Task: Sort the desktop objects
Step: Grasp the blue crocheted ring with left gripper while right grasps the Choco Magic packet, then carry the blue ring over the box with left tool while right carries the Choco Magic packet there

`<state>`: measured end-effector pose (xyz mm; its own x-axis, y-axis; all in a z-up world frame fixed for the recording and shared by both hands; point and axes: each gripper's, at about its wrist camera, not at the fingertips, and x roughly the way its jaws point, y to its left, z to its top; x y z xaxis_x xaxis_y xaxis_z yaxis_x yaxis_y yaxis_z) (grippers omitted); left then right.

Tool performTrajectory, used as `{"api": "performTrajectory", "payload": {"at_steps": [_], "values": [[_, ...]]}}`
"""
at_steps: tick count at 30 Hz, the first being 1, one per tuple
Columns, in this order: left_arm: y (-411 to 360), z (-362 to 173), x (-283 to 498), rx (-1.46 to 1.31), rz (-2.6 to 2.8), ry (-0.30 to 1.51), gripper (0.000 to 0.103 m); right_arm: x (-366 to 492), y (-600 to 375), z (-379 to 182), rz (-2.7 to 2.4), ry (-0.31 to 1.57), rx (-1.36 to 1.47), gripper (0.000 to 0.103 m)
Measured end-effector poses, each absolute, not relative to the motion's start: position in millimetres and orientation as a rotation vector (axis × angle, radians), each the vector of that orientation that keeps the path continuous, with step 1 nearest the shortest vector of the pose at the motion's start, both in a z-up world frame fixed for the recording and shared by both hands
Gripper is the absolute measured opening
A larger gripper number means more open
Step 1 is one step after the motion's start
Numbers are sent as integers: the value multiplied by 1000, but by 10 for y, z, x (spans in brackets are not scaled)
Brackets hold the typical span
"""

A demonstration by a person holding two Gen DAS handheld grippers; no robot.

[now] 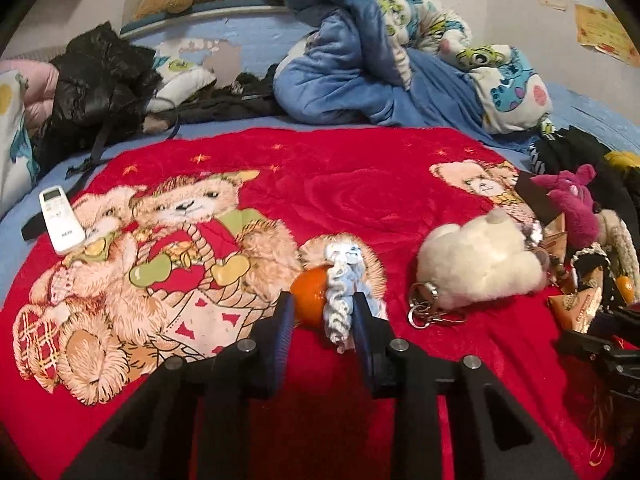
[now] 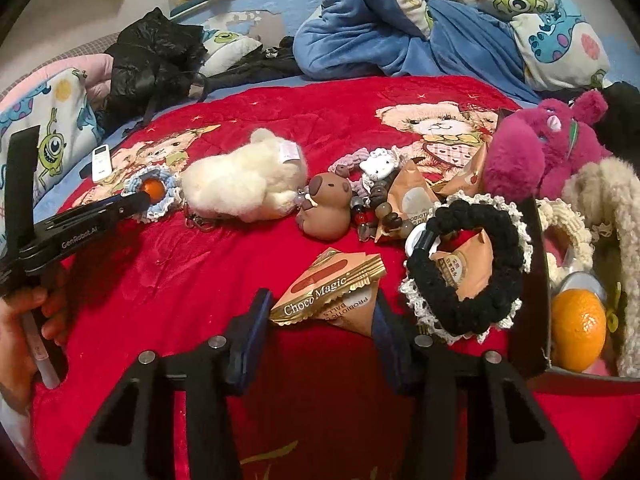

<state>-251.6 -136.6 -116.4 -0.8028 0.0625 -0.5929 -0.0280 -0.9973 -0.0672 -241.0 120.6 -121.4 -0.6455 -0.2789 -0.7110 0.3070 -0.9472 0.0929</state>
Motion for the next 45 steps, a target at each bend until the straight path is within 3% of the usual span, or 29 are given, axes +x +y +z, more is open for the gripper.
{"api": "performTrajectory", "payload": {"at_steps": [1, 2, 3, 19, 30, 32, 34, 45], "values": [[-1350, -1151, -2497, -954, 2943, -72, 27, -2406, 1202, -1216, -2588, 52, 1110, 46], [-1337, -1135, -2470, -937, 2953, -59, 10, -2405, 1202, -1212, -2589, 52, 1108, 46], [-1332, -1117, -2438, -922, 2963, -56, 9, -2409, 1206, -1207, -2589, 50, 1107, 46], [-1228, -901, -1847, -632, 3018, -49, 9, -2234, 1282, -1064, -2571, -9, 1024, 45], [-852, -654, -1356, -407, 3126, 187, 9, -1982, 1425, -915, -2556, -8, 971, 45], [-830, -556, -1317, -394, 3099, 93, 9, -1950, 1475, -883, -2567, -14, 967, 45], [-746, -471, -1280, -391, 3050, 9, 9, -1945, 1541, -853, -2575, -44, 966, 45], [468, -34, -1130, -382, 2858, 65, 9, -1819, 2031, -609, -2639, -348, 899, 45]]}}
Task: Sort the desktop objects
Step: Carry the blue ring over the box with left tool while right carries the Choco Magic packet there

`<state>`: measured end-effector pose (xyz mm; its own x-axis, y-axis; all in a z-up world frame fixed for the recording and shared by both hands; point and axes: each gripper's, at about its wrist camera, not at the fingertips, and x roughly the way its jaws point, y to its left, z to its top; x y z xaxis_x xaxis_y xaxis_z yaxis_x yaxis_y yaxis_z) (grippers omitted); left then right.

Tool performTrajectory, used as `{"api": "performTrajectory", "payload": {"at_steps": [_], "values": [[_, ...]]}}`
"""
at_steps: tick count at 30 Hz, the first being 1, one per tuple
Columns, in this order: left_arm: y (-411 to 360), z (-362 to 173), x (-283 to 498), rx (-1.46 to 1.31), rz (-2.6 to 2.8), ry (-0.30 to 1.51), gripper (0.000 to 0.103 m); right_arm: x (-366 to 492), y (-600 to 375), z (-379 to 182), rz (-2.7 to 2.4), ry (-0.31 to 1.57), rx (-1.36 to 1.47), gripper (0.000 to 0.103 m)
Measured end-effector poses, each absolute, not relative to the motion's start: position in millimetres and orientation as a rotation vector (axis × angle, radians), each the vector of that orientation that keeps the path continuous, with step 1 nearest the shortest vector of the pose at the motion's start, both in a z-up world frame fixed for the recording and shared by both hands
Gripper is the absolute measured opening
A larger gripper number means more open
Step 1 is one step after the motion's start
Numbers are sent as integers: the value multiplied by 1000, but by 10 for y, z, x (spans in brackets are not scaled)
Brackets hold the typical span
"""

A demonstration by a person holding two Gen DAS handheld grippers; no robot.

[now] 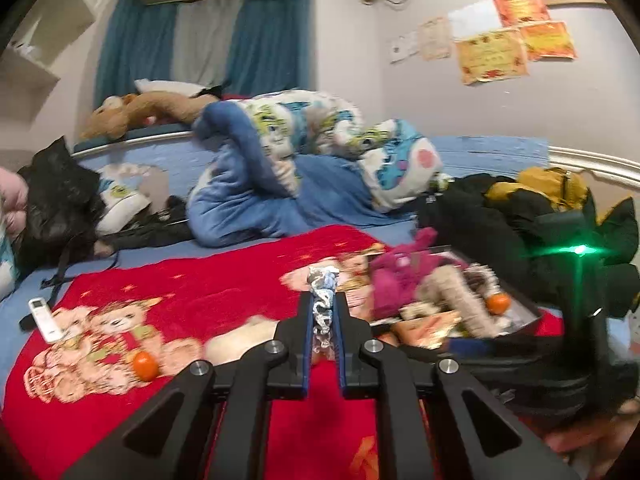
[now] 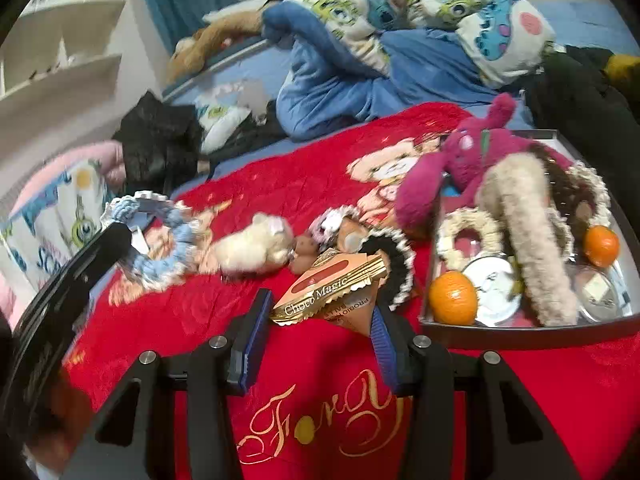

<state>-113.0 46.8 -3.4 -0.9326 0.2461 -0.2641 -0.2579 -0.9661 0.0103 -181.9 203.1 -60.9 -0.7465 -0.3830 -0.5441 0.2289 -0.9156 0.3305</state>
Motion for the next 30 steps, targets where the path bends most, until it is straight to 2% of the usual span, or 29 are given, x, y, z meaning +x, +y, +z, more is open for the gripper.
{"api": "performTrajectory", "payload": {"at_steps": [6, 12, 19, 23, 30], "values": [[1030, 167, -1058, -349, 2791, 18, 9, -1731, 2468, -548, -2697, -437, 878, 45], [1484, 134, -1041, -343, 2719, -23, 9, -1606, 3092, -459, -2779, -542, 844, 46], [1904, -39, -1216, -397, 2653, -61, 9, -1409, 3633, -458, -2883, -499, 838, 46], [2053, -91, -1283, -409, 2643, -61, 9, -1279, 3921, -513, -2905, -552, 824, 46], [2089, -157, -1373, -424, 2647, -23, 9, -1282, 3968, -460, -2900, -540, 750, 46]]}}
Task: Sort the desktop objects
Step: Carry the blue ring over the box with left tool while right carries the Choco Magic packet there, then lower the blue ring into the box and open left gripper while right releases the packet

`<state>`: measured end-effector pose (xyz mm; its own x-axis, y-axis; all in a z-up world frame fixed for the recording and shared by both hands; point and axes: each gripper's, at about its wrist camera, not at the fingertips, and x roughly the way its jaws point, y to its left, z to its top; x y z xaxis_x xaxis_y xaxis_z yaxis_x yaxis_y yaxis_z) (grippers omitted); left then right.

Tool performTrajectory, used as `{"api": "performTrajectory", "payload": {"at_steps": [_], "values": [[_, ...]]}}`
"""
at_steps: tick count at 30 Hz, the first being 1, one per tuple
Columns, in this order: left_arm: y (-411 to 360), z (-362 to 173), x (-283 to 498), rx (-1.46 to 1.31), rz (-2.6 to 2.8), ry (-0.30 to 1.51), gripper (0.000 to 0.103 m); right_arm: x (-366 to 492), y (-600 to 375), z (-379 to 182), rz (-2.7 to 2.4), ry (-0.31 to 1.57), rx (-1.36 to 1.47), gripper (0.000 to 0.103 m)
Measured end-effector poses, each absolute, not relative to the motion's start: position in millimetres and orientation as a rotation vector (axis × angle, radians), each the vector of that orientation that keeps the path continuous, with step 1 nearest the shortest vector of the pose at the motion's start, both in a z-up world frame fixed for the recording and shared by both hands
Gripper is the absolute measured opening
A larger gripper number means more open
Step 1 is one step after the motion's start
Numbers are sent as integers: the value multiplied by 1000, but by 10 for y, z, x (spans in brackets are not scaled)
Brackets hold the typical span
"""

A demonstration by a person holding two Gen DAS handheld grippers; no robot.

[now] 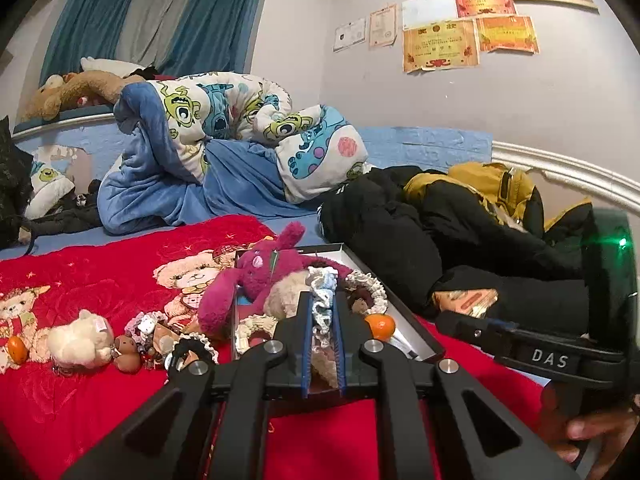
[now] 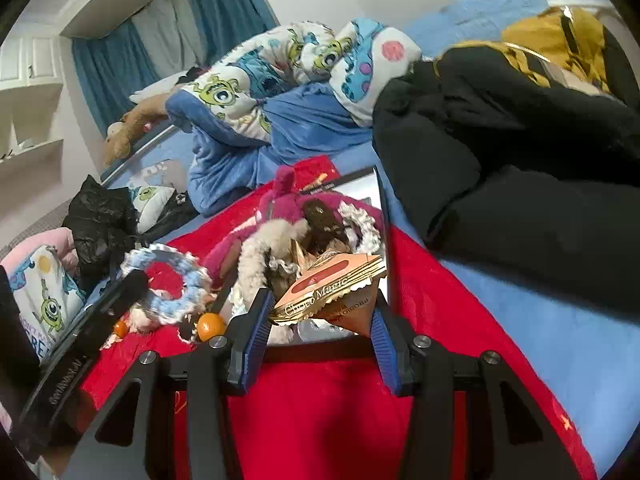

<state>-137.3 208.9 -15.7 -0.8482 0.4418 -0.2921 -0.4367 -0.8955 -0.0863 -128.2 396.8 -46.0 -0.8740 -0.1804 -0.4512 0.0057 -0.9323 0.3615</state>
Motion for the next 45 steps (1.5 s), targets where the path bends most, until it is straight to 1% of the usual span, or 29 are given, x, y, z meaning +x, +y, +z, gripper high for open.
{"api": "performTrajectory", "payload": {"at_steps": [5, 9, 12, 15, 18, 21, 25, 29, 33, 36, 45], "values": [[2054, -170, -1506, -421, 2647, -23, 9, -1400, 3808, -465, -2908, -451, 721, 46], [2076, -236, -1687, -404, 2714, 65, 9, -1558, 3721, -538, -2942, -359, 714, 46], [2052, -366, -1898, -471, 2743, 85, 9, -1703, 3719, -683, -2936, -316, 748, 46], [2006, -506, -2077, -537, 2683, 18, 9, -1875, 3753, -805, -2971, -303, 828, 46], [2036, -599, -2161, -566, 2658, 33, 9, -1958, 3835, -836, -2963, -391, 824, 46], [2058, -685, -2178, -574, 2640, 37, 9, -1966, 3861, -848, -2984, -402, 815, 46], [2049, -734, -2199, -588, 2626, 19, 9, -2010, 3725, -883, -3020, -284, 849, 46], [2017, -769, -2257, -621, 2619, -10, 9, -2079, 3502, -956, -3043, -89, 920, 47], [1986, -786, -2281, -638, 2617, -33, 9, -2101, 3402, -1003, -3067, 12, 955, 47], [1998, -791, -2281, -640, 2619, -24, 9, -2095, 3392, -1015, -3073, 33, 964, 47], [2008, -793, -2283, -644, 2624, -11, 9, -2106, 3412, -1013, -3071, 18, 956, 48]]}}
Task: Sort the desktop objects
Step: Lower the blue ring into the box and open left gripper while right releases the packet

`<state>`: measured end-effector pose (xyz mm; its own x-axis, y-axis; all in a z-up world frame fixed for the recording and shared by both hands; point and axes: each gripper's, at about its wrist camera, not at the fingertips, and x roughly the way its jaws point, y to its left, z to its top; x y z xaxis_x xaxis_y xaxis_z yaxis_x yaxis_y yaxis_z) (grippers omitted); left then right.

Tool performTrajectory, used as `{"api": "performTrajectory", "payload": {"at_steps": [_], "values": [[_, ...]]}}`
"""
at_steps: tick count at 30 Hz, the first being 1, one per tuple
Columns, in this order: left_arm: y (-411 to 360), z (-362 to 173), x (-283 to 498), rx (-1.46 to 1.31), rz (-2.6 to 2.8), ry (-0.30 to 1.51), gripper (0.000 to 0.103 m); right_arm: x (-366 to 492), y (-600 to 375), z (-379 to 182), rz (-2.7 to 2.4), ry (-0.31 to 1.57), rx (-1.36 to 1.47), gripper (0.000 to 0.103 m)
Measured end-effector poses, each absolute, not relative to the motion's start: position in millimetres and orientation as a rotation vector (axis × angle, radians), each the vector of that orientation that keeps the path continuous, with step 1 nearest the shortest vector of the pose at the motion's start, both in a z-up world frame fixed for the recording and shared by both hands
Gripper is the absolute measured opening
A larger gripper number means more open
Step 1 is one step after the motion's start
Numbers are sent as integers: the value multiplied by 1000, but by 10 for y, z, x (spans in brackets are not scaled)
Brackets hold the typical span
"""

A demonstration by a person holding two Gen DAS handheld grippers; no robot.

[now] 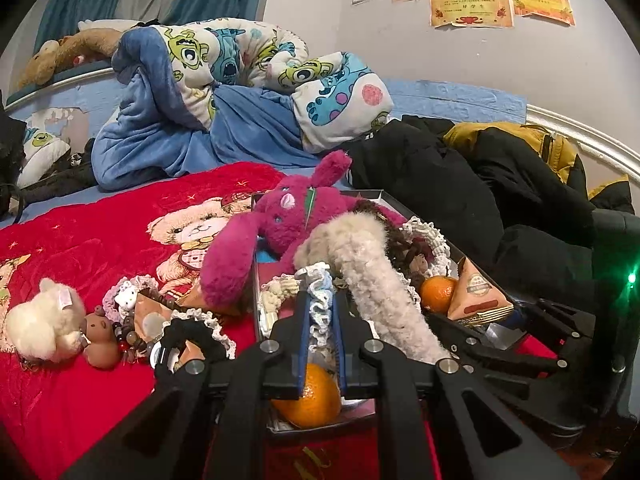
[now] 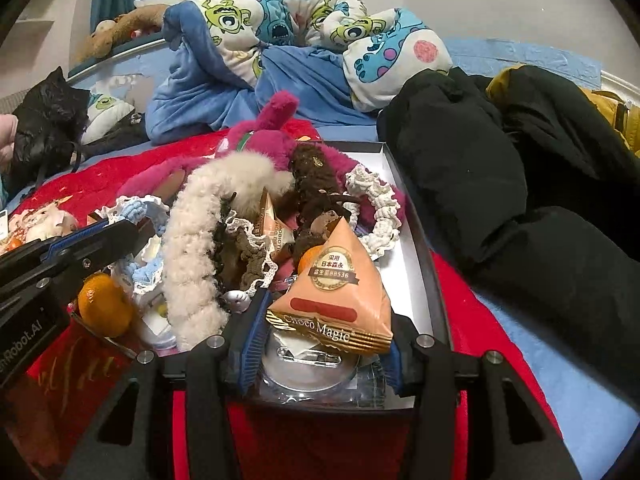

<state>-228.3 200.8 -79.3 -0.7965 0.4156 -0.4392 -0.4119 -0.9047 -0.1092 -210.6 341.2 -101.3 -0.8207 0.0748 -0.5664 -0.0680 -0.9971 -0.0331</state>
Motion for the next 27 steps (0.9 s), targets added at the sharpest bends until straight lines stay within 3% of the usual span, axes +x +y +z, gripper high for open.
{"api": "performTrajectory", "payload": {"at_steps": [12, 15, 18, 21, 22, 23, 27], "values": [[2025, -789, -2272, -636, 2626, 10, 13, -2078, 3389, -1008, 2964, -8, -897, 51], [2031, -800, -2278, -648, 2636, 13, 27, -2082, 3363, -1009, 2960, -25, -901, 53], [1984, -779, -2268, -634, 2645, -17, 48, -2065, 3372, -992, 2956, -17, -889, 59], [1926, -750, -2242, -608, 2652, -45, 72, -1983, 3386, -920, 2968, -8, -817, 83], [1914, -741, -2235, -601, 2653, -52, 90, -1946, 3380, -892, 2978, -11, -787, 100], [1905, -734, -2226, -593, 2653, -60, 103, -1915, 3362, -870, 2987, -22, -758, 103], [1873, -715, -2228, -594, 2667, -75, 103, -1874, 3257, -826, 2978, -109, -705, 103]]}}
